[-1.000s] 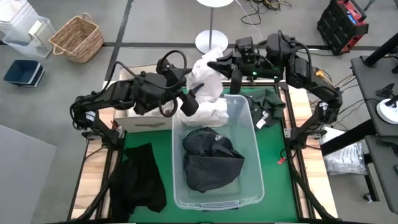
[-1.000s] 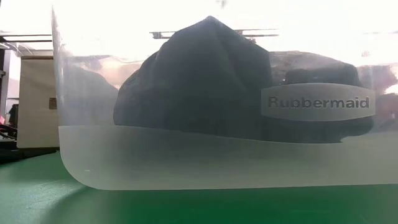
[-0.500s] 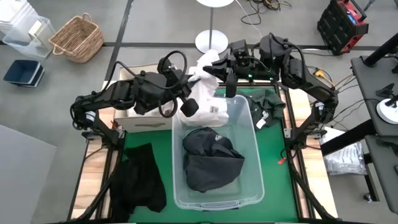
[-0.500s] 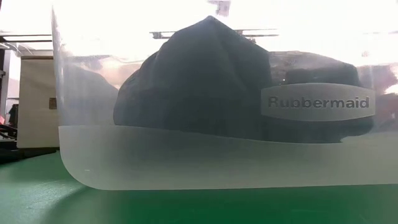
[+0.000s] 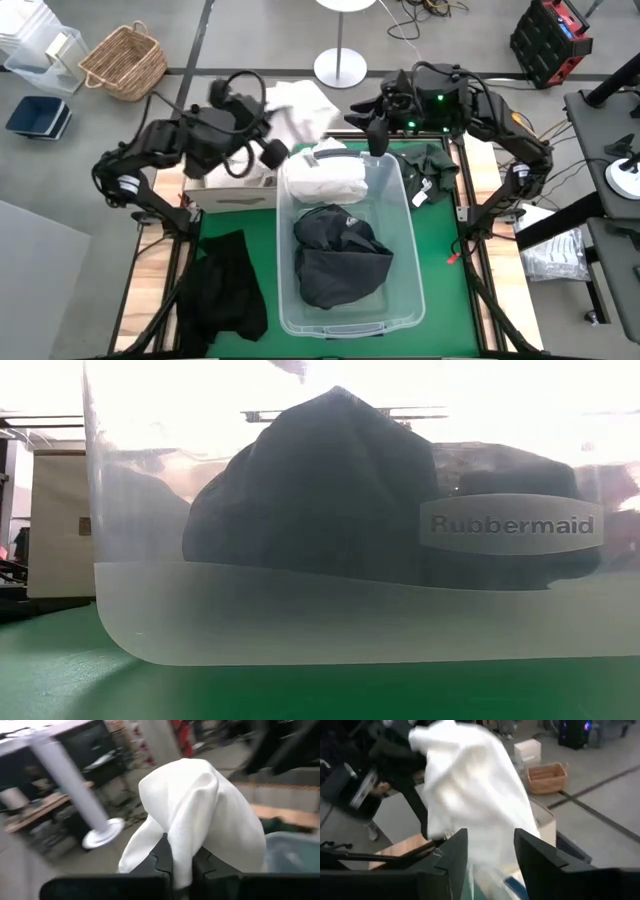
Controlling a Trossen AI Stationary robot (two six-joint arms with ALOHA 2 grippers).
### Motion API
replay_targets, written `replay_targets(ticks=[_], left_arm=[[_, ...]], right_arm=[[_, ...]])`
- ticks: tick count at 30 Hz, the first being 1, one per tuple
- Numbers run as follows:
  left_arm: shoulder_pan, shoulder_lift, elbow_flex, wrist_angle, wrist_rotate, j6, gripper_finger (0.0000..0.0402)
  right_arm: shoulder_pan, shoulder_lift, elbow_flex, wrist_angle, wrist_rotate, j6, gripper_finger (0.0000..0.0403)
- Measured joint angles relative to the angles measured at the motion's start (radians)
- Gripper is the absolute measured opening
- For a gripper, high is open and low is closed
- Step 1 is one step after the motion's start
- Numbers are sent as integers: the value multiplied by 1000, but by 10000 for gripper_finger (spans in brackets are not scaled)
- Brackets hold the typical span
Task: Sort clothes
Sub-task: Put the white shorts into the white laundry organizer
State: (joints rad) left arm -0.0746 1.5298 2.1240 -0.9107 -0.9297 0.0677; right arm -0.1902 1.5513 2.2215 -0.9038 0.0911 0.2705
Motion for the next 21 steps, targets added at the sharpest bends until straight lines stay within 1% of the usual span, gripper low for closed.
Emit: replay_targets(ticks=[3,5,12,14,18,21], left_arm=[[1,-29,0,-97,-108,-26,1],[8,-47,0,-171,-153,-63,1],[99,-99,1,-449,-160,-285,0],[139,-105,1,-530,-132,-352,0],[238,-107,0,-664,-1,-458,0],[314,-105,-12,-660,110,-451,0]], right_arm=[[0,-6,0,-45,22,18,165],[0,-7,0,-66,38,21,170],[0,-6,0,-95,43,33,168],[0,-6,0,-95,43,34,164],[0,-6,-1,-95,43,33,158],[0,-6,-1,-96,43,33,157]])
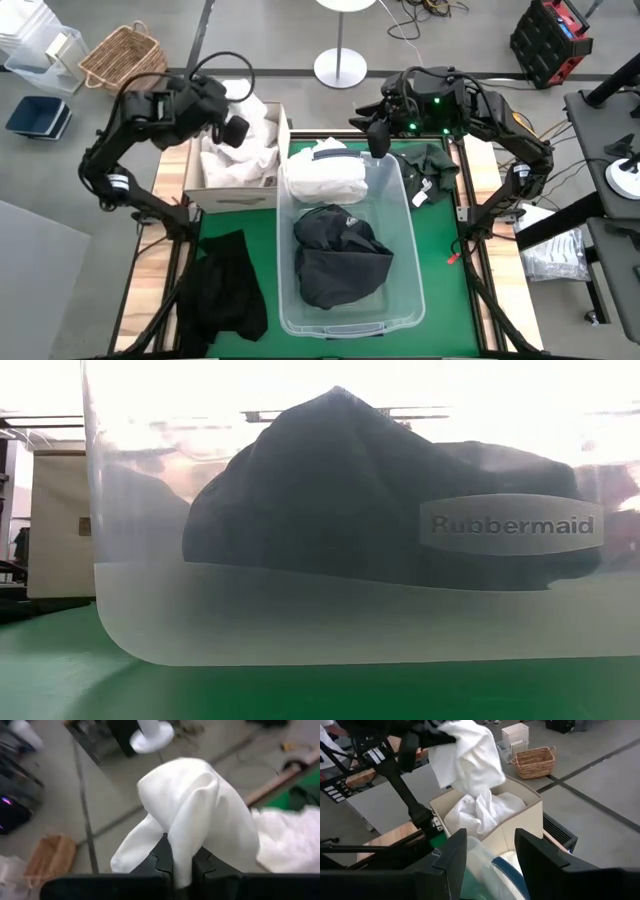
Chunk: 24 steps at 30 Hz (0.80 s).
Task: Sort clothes
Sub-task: Put the white shorts into the white laundry organizer
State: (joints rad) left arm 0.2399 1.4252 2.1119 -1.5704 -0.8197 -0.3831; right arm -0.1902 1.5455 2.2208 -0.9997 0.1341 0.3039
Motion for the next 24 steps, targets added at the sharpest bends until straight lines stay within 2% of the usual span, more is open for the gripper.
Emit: replay_targets(ticks=[8,15,24], left_arm=[[249,18,-32,-1,257,22,0],[444,19,-192,0,535,36,0],[494,19,-479,36,545,76,0]], right_arm=[[0,1,0,-102,0,36,166],[0,1,0,-155,0,39,160],[0,1,-1,-156,0,37,155]])
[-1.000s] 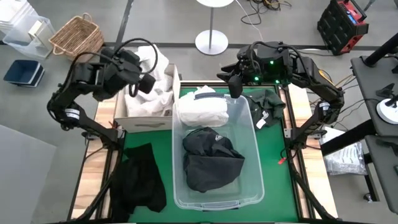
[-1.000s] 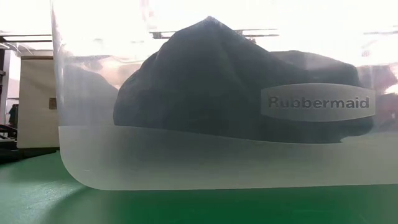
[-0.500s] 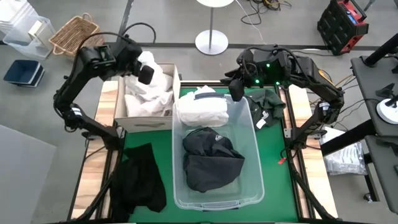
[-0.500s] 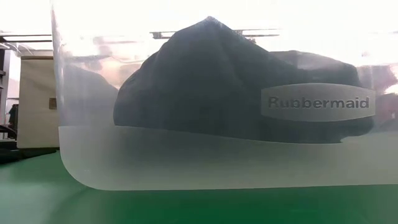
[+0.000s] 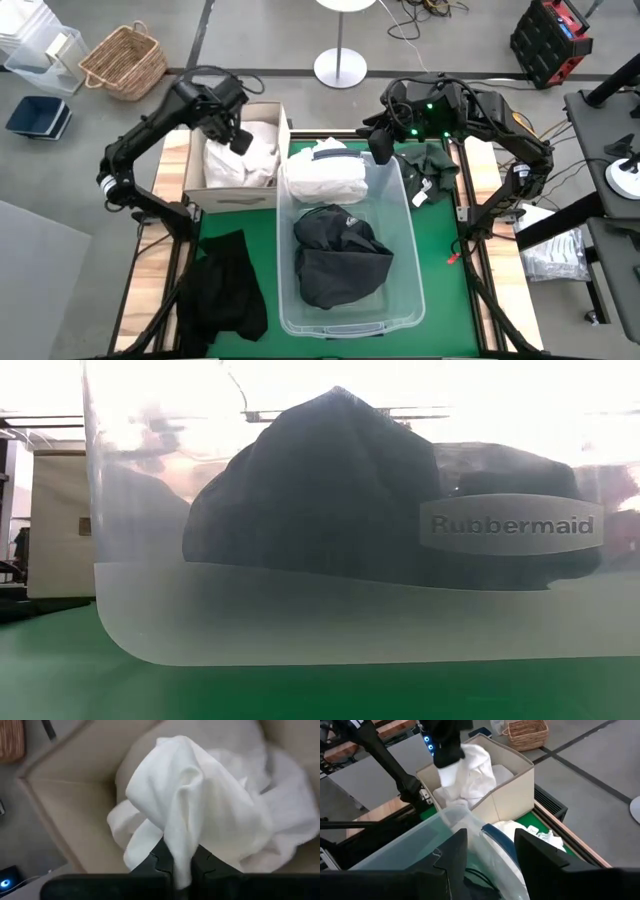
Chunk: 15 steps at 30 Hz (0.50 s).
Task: Sort clothes
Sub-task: Put the white shorts into the white laundry organizer
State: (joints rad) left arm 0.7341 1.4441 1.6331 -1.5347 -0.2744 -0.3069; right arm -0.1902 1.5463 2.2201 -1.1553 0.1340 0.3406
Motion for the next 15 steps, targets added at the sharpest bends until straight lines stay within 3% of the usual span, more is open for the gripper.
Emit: replay_targets(ticks=[6,15], left_arm=[[1,0,-137,103,57,26,0],[7,0,-277,209,59,62,0]], right_arm=[[0,0,-1,0,0,-2,162],[0,0,-1,0,0,-1,149]])
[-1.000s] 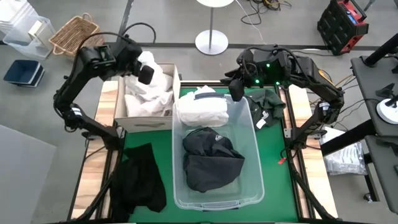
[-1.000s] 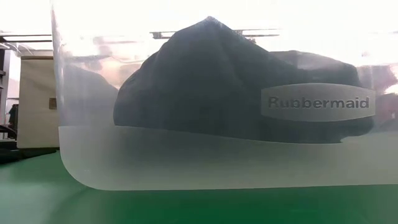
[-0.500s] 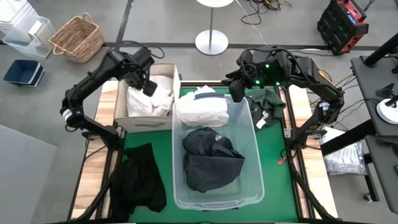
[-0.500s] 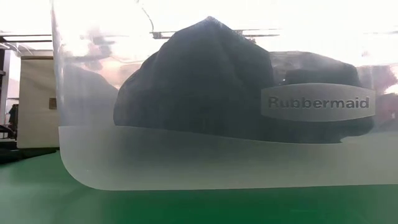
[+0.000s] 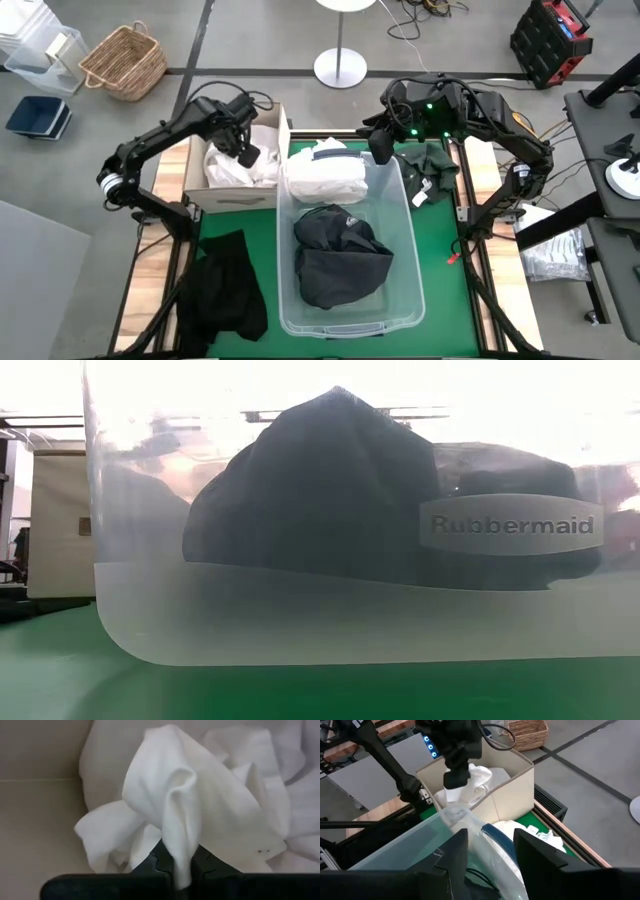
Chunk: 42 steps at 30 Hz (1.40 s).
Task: Sort clothes
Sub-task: Put the white shorts into the white laundry organizer
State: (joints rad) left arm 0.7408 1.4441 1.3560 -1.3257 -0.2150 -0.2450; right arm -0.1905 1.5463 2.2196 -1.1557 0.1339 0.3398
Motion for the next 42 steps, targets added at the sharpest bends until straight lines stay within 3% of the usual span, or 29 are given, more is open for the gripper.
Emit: replay_targets(ticks=[25,37,42], left_arm=[[36,0,-390,350,153,-17,0],[36,0,-385,364,145,-12,1],[36,0,-327,304,130,-18,39]], right_arm=[[0,0,0,0,25,9,147],[0,0,0,0,25,9,162],[0,0,0,0,26,9,161]])
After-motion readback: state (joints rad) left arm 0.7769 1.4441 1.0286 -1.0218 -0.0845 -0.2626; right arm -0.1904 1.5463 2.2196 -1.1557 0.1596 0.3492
